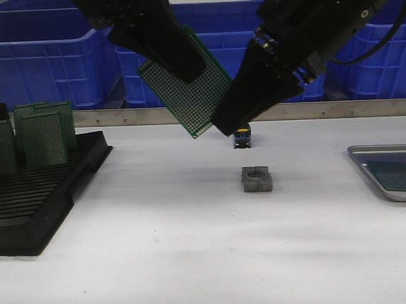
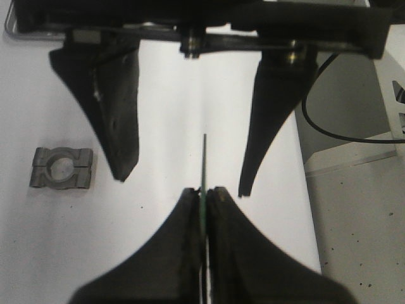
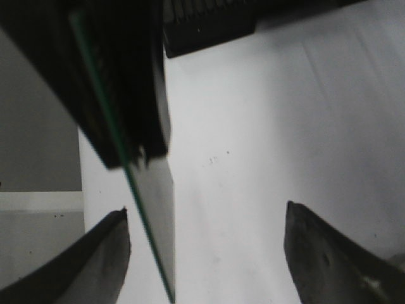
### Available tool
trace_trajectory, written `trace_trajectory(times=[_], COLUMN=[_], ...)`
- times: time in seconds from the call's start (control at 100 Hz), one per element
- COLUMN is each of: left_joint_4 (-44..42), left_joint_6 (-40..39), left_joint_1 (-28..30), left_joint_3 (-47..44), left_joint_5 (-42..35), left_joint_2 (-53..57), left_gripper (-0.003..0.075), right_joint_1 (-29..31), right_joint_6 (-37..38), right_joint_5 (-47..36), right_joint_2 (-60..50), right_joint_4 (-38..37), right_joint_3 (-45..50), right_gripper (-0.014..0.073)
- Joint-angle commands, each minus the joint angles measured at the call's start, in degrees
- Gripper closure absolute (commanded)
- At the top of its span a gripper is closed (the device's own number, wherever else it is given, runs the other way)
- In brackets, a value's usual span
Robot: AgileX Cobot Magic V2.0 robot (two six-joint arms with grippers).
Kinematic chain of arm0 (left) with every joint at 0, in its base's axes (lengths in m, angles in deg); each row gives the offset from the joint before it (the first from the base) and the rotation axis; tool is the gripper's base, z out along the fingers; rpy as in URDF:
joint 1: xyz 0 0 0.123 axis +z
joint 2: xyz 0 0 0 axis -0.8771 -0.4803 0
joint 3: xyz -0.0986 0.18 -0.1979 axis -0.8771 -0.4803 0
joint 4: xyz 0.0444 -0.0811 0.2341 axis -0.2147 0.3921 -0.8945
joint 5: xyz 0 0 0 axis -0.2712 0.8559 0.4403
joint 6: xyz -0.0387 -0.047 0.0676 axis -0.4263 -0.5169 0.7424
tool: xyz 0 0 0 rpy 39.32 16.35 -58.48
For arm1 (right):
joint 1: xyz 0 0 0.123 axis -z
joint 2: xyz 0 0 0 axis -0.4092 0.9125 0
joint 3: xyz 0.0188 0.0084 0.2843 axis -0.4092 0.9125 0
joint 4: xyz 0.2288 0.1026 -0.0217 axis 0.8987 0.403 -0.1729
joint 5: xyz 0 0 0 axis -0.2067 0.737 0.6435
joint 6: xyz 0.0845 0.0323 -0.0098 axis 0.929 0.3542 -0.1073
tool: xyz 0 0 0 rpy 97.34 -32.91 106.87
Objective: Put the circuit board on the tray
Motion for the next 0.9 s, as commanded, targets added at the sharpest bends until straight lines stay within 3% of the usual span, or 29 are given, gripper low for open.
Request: trace_trajectory(times=[0.0,0.09,0.32,0.5,0.57,0.74,0.81,0.89], left_joint_4=[3.90,4.02,4.02,4.02,4.02,4.02,4.02,3.92], left_joint_6=[-0.35,-0.35,-0.35,-0.35,-0.35,-0.35,-0.35,-0.85], left_joint_1=[-0.81,-0.81,-0.81,-0.81,-0.81,-0.41,0.57,1.97], left_joint_3=[1.77,1.77,1.77,1.77,1.77,2.06,3.25,5.18], left_joint_5=[1.15,1.15,1.05,-0.05,-0.36,-1.66,-1.66,-1.17], left_joint_2=[2.49,2.49,2.49,2.49,2.49,2.49,2.49,2.49], left_gripper=[0.0741,0.0741,0.0740,0.0704,0.0612,0.0285,0.0218,0.0218], right_joint_1=[-0.62,-0.61,-0.61,-0.61,-0.61,-0.52,-0.04,1.13], right_joint_6=[-2.08,-2.08,-2.08,-2.08,-2.08,0.07,2.74,5.87], right_joint_5=[0.10,0.75,1.08,1.13,1.24,1.48,1.48,1.41], right_joint_2=[-2.64,-2.64,-2.64,-2.64,-2.64,-2.45,-2.45,-2.45], right_joint_4=[6.21,8.95,10.00,10.18,10.18,10.18,10.18,10.18], right_joint_3=[-1.62,-1.62,-1.62,-1.62,-1.62,-1.37,-0.83,0.10], right_gripper=[0.0083,0.0193,0.0666,0.0663,0.0663,0.0663,0.0663,0.0663])
